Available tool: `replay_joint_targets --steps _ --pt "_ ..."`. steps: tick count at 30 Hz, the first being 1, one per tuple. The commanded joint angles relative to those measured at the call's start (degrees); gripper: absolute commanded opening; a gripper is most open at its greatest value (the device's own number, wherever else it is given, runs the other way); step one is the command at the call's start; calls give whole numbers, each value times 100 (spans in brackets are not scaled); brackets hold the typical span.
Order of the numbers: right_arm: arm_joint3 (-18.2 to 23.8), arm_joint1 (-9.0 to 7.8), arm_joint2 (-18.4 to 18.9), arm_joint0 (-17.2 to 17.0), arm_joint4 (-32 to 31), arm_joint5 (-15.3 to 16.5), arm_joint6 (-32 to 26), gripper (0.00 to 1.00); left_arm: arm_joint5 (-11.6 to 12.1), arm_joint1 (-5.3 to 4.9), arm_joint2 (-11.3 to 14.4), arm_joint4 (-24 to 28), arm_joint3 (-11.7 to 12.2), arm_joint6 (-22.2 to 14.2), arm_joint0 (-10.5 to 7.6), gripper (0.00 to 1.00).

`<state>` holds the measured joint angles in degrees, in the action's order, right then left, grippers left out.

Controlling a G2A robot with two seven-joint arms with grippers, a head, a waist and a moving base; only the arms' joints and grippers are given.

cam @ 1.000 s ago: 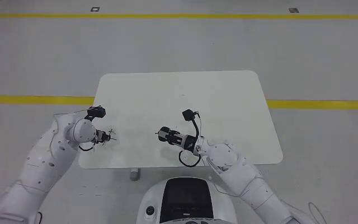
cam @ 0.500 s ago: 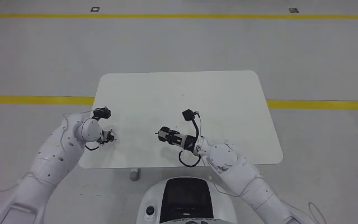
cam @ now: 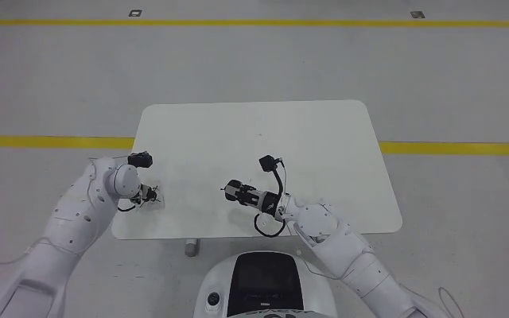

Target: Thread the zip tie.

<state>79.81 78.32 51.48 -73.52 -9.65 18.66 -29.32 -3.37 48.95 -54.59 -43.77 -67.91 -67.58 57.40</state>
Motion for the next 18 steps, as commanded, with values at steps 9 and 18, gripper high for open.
replay_joint_targets --steps 9,18 --pt "0 0 0 0 0 0 0 0 -180 158 266 231 387 358 -150 28" --pt "0 0 0 0 0 0 0 0 -147 275 478 313 774 474 -337 22"
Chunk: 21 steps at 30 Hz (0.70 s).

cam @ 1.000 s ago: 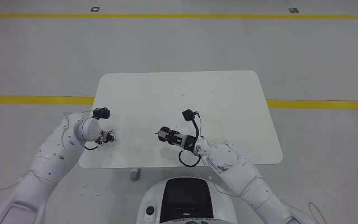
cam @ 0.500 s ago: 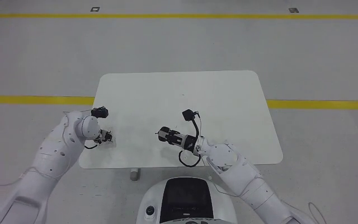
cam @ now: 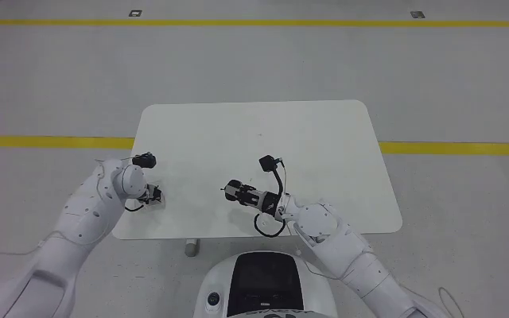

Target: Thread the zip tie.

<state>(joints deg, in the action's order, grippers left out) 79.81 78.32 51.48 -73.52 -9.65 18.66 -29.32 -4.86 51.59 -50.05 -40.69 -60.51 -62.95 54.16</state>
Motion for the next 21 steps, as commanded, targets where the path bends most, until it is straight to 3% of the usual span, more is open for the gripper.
replay_joint_targets --steps 1,3,12,16,21 --pt "0 0 0 0 0 0 0 0 2 20 42 8 58 17 -23 15" --pt "0 0 0 0 0 0 0 0 0 35 70 15 104 25 -46 0" --pt "0 0 0 0 0 0 0 0 28 79 162 -2 241 18 -161 0" --pt "0 0 0 0 0 0 0 0 -5 34 92 -79 119 -44 -158 0" --pt "0 0 0 0 0 0 0 0 -89 -87 -103 -173 -272 -202 9 0"
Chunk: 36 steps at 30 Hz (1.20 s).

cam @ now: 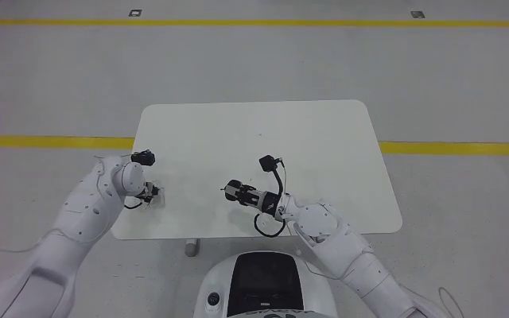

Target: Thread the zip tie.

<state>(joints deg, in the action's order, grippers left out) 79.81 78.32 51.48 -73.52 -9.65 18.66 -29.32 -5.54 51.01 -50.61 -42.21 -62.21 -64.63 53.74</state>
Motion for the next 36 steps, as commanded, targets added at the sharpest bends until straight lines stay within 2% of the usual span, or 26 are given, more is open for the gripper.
replay_joint_targets --steps 1,9,16,23,27,30,31,36 --pt "0 0 0 0 0 0 0 0 -29 -54 -87 -44 -191 -51 93 0" --pt "0 0 0 0 0 0 0 0 -98 -248 -451 -157 -830 -210 453 0" --pt "0 0 0 0 0 0 0 0 -126 -469 -994 -205 -1509 -335 904 0" --pt "0 0 0 0 0 0 0 0 -169 -691 -1723 -131 -2308 -317 1515 0" --pt "0 0 0 0 0 0 0 0 -184 -805 -2251 40 -2945 -131 2000 0" --pt "0 0 0 0 0 0 0 0 -25 -869 -2586 219 -3336 -78 2323 0" --pt "0 0 0 0 0 0 0 0 45 -884 -2655 230 -3422 -69 2387 0" --pt "0 0 0 0 0 0 0 0 45 -884 -2655 230 -3422 -69 2387 0"
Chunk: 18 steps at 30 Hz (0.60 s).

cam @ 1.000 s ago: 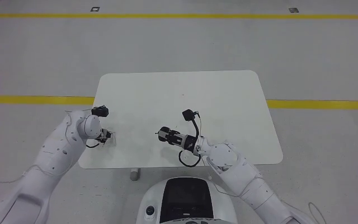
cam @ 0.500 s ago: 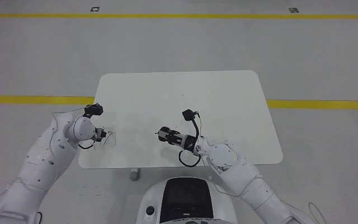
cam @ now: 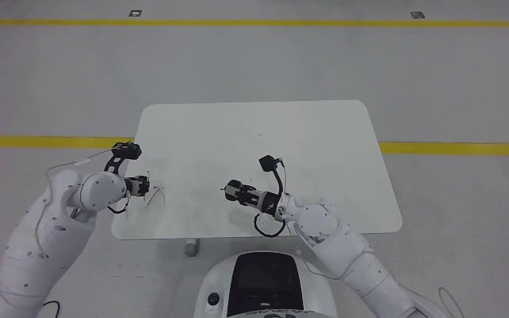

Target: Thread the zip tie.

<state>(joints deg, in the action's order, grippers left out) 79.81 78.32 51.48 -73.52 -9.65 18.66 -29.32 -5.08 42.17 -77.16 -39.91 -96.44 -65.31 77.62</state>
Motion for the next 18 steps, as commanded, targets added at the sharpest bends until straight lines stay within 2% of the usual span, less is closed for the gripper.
replay_joint_targets --steps 1,5,7,10,15,18 --pt "0 0 0 0 0 0 0 0 -1 0 1 -1 1 -1 -1 0" --pt "7 1 1 -9 7 -7 24 0 8 4 4 17 1 46 2 0" --pt "61 13 -25 -56 -3 -133 194 0 33 27 18 103 11 428 45 0" --pt "148 66 -140 -106 22 -353 604 0 -229 74 -26 351 -86 1042 142 0" --pt "79 211 -509 -13 -7 -669 1146 0 -613 157 104 331 -406 2014 355 0" --pt "-31 289 -639 50 43 -778 1438 0 -712 216 180 529 -534 2513 432 0"
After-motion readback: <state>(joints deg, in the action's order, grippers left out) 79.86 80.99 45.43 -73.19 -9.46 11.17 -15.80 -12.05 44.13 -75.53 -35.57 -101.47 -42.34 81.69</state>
